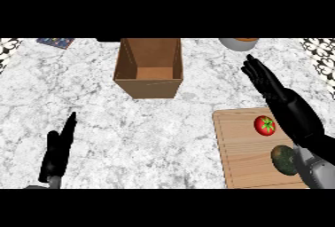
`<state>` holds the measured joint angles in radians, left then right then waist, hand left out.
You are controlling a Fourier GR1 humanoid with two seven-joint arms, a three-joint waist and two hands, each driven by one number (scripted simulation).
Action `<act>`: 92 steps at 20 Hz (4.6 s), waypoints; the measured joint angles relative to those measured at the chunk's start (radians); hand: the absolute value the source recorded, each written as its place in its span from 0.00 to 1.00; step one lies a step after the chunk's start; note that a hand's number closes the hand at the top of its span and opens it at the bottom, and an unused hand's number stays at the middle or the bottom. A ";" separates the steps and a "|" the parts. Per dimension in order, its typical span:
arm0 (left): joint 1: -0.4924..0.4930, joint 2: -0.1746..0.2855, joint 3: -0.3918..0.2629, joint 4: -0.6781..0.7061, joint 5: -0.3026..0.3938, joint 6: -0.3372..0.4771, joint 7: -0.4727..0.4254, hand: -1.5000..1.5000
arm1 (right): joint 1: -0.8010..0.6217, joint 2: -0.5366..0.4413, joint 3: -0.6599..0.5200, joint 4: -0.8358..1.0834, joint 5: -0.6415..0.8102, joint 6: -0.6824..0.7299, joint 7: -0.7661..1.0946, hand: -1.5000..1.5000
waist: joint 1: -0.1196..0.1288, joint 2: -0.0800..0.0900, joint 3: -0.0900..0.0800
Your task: Pick the tomato from the cutting board and place it in the cardboard box
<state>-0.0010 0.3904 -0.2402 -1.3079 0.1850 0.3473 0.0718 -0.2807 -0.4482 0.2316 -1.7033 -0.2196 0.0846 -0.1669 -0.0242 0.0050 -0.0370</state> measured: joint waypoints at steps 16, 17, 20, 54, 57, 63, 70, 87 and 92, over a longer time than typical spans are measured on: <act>-0.060 0.193 0.088 -0.065 -0.100 0.010 -0.026 0.50 | 0.085 -0.285 -0.064 0.427 0.044 0.456 -0.459 0.00 | 0.051 0.020 0.047; -0.065 0.195 0.089 -0.060 -0.102 0.007 -0.030 0.50 | 0.075 -0.296 -0.071 0.463 0.037 0.465 -0.481 0.00 | 0.058 0.021 0.047; -0.092 0.193 0.087 -0.044 -0.107 -0.001 -0.024 0.50 | 0.051 -0.323 -0.067 0.536 0.086 0.431 -0.567 0.00 | 0.064 0.023 0.048; -0.129 0.158 0.161 0.040 -0.163 -0.065 -0.039 0.50 | -0.448 -0.248 0.383 1.152 0.932 0.101 -0.843 0.00 | 0.045 0.000 0.038; -0.125 0.144 0.164 0.044 -0.179 -0.059 -0.043 0.50 | -0.456 -0.240 0.378 1.173 0.940 0.093 -0.856 0.00 | 0.041 -0.001 0.038; -0.135 0.141 0.177 0.037 -0.189 -0.066 -0.023 0.50 | -0.460 -0.223 0.392 1.158 0.931 0.099 -0.872 0.00 | 0.037 -0.002 0.037; -0.091 0.147 0.192 -0.018 -0.195 -0.078 -0.004 0.50 | -0.398 -0.265 0.411 1.041 0.908 0.105 -0.875 0.00 | 0.028 -0.007 0.037; -0.087 0.101 0.249 -0.010 -0.250 -0.126 -0.019 0.50 | -0.354 -0.146 0.316 1.074 1.031 0.018 -0.818 1.00 | 0.033 -0.006 0.034; -0.097 0.093 0.264 -0.002 -0.260 -0.139 -0.019 0.50 | -0.357 -0.125 0.253 1.098 1.041 -0.059 -0.835 1.00 | 0.030 -0.006 0.032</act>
<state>-0.0985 0.4835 0.0240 -1.3104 -0.0751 0.2079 0.0532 -0.6380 -0.5737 0.4846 -0.6051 0.8212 0.0255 -1.0022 0.0062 -0.0007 -0.0047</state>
